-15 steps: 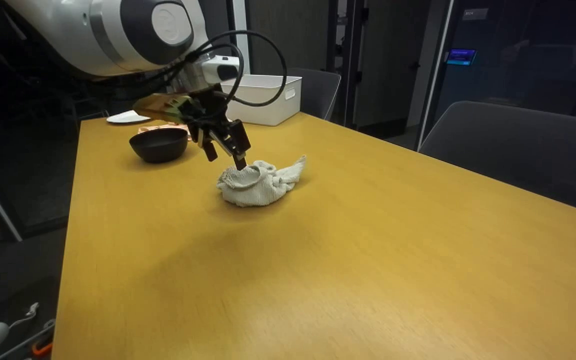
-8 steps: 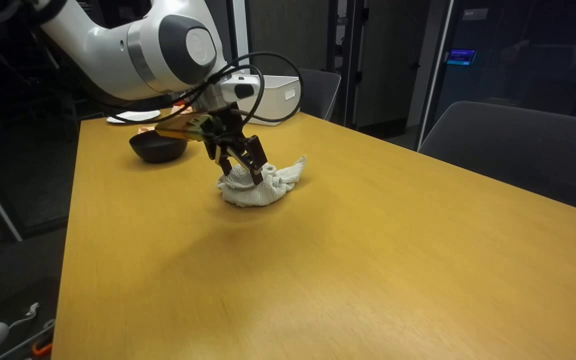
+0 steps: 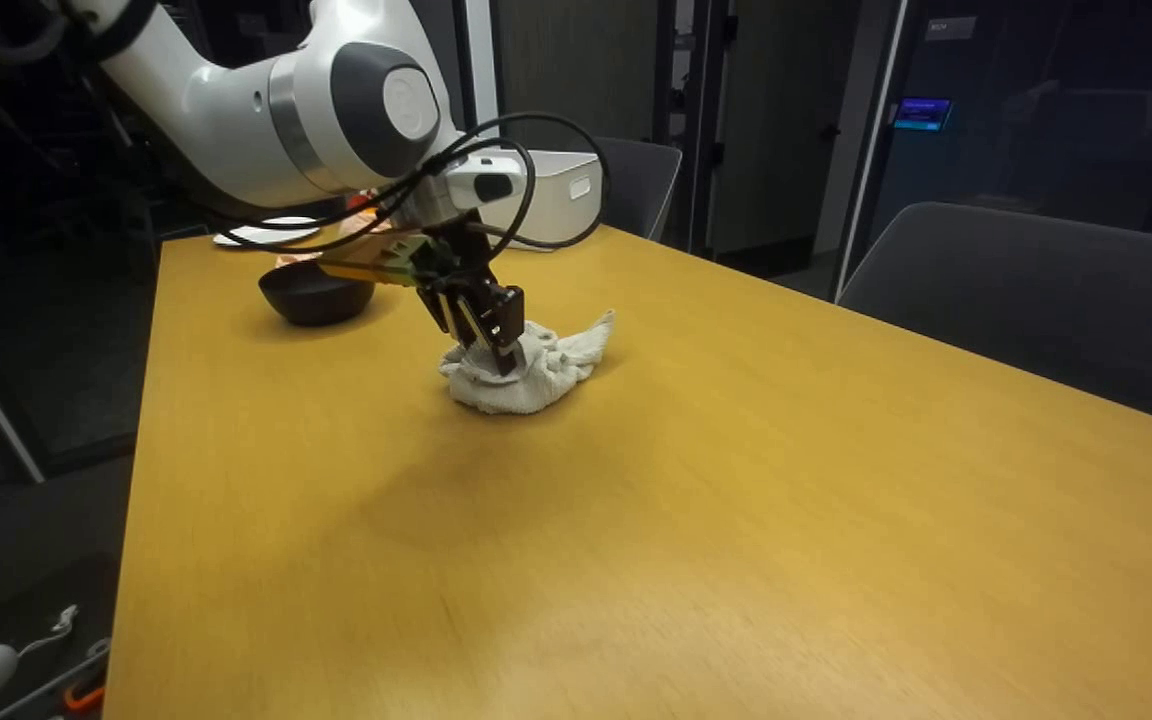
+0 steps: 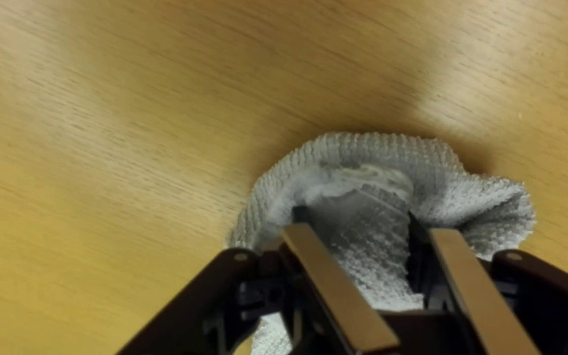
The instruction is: Unfold the towel on the right.
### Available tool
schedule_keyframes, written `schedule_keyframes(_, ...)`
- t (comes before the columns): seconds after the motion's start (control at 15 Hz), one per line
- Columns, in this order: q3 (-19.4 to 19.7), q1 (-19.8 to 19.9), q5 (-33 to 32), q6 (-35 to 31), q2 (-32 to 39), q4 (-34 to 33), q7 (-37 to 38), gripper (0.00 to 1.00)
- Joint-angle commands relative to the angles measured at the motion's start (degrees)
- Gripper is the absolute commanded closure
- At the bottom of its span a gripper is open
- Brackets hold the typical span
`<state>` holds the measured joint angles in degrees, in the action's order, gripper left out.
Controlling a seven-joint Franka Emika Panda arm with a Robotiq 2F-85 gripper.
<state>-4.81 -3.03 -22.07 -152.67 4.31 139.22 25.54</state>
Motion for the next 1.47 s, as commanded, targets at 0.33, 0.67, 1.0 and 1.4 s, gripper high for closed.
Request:
schedule_keyframes(0.33, 2.41, -0.77, -8.49, 3.30, -6.45, 1.06, 1.76, 0.98)
schedule_keyframes(0.67, 2.35, 1.29, -7.00, 15.40, -13.72, 3.44, -2.12, 0.96)
schedule_keyframes(1.0, 2.05, 1.91, -1.13, 26.68, -19.19, 6.28, -7.00, 0.89)
schedule_keyframes(1.4, 1.57, 2.06, 1.30, 31.99, -22.29, 7.04, -7.17, 0.42)
